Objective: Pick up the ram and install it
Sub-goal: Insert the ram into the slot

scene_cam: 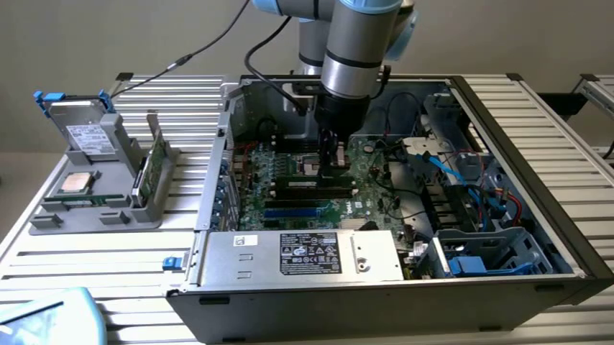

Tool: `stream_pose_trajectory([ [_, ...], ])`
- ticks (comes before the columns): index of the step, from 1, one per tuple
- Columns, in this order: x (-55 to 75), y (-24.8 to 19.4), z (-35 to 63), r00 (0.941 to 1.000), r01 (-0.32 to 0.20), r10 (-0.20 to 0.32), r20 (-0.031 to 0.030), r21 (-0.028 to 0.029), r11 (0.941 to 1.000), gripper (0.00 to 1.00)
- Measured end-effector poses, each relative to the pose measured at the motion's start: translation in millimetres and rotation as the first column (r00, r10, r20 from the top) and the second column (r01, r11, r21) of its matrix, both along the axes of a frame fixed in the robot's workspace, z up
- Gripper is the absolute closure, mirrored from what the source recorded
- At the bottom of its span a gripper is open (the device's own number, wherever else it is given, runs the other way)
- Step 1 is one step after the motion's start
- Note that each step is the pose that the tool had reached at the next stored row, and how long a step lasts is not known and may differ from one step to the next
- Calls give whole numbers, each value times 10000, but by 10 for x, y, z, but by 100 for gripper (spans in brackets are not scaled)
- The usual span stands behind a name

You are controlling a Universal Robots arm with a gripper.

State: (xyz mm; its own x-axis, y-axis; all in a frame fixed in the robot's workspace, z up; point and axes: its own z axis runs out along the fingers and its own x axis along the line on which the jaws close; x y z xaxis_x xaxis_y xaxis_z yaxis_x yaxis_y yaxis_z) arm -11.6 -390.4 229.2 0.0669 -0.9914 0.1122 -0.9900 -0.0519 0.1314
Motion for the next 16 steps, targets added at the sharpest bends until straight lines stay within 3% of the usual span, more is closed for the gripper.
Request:
stream_pose_trajectory([
  [16, -7, -2, -28, 9997, -244, 244, 8, -4, 9997, 86],
])
